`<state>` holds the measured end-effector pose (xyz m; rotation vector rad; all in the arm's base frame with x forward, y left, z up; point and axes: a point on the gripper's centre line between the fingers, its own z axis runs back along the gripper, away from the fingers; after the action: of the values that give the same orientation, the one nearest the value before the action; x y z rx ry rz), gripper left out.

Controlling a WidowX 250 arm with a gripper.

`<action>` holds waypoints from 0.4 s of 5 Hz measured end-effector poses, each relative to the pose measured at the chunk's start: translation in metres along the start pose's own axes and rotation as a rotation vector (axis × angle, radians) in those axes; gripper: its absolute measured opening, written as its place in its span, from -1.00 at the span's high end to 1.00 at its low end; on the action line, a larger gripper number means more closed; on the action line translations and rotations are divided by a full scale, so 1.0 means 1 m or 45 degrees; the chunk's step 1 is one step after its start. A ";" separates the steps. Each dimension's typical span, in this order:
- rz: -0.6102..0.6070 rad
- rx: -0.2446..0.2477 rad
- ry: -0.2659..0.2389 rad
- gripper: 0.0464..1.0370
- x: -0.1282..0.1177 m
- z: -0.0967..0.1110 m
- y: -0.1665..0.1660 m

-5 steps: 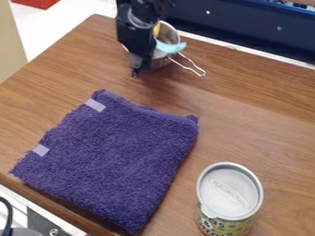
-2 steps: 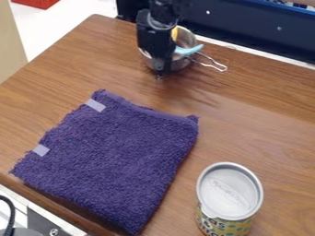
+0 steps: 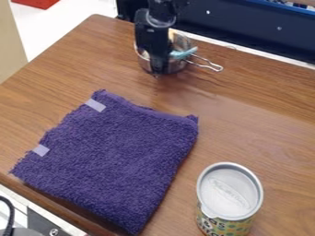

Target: Move the silver basket to the upper leff side of table

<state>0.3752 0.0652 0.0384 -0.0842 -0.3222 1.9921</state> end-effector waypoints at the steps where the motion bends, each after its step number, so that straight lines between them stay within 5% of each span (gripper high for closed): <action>1: -0.014 0.038 0.001 0.12 -0.002 -0.002 -0.001; 2: -0.017 0.045 0.005 -0.48 0.001 -0.003 -0.001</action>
<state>0.3764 0.0668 0.0361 -0.0637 -0.2839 1.9837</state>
